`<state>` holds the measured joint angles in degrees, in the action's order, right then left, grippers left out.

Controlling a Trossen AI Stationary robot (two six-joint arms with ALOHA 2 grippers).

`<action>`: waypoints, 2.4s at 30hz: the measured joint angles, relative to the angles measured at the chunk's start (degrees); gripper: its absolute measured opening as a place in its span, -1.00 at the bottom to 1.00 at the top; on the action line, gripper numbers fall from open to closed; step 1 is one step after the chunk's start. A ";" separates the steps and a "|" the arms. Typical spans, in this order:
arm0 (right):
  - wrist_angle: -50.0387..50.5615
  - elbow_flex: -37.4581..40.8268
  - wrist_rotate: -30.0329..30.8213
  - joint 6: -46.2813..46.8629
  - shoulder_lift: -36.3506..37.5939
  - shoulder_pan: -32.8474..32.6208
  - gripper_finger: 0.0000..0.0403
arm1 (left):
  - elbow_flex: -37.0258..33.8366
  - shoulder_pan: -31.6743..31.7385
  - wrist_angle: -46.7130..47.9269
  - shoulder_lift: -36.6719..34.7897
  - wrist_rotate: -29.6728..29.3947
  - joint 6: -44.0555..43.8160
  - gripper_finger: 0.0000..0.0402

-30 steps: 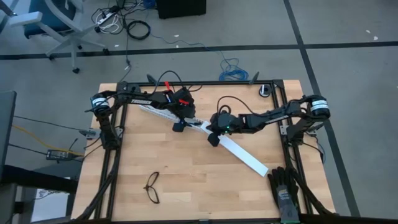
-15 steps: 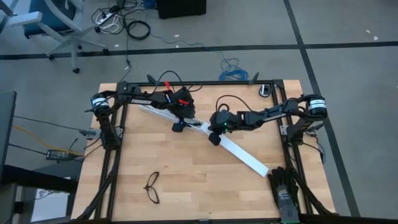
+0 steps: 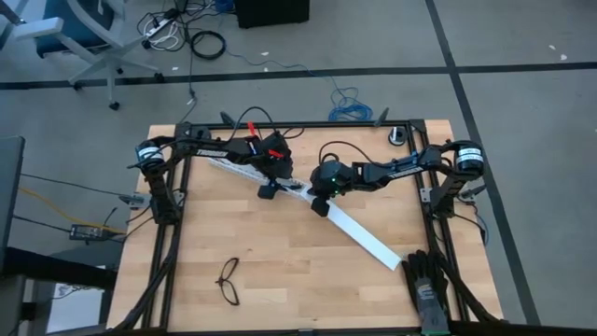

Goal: Ziptie cables
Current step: Close the white cable duct lid

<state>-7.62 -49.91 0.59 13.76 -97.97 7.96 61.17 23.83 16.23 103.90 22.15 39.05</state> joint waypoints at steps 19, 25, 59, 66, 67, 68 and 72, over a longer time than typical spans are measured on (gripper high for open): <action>-3.12 -0.02 -7.88 -5.24 -0.10 3.55 -1.00 | 0.00 -1.84 -0.42 0.00 -0.70 2.99 0.21; -4.10 0.00 -7.94 -6.42 2.99 3.06 -1.00 | 0.00 -1.84 -0.49 0.00 -1.47 2.96 0.21; 8.27 -0.03 -9.07 -4.91 3.29 3.06 -1.00 | 0.04 -1.79 0.02 -0.02 -1.58 2.64 0.21; 5.58 -0.02 -8.77 -7.32 3.28 3.96 -1.00 | 0.04 -1.93 0.00 -0.02 -1.24 2.69 0.21; 5.36 -0.02 -8.79 -7.42 3.28 4.05 -1.00 | 0.04 -1.97 -0.02 -0.02 -1.26 2.69 0.21; 5.06 -0.02 -8.81 -7.43 3.28 4.11 -1.00 | 0.04 -1.99 -0.05 -0.02 -1.24 2.69 0.21; 2.50 -0.02 -8.84 -7.50 3.68 4.14 -1.00 | 0.04 -2.03 -0.19 -0.02 -1.95 2.75 0.21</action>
<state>-5.12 -49.93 -8.25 6.26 -94.29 12.10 61.21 21.80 16.04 103.88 20.20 41.80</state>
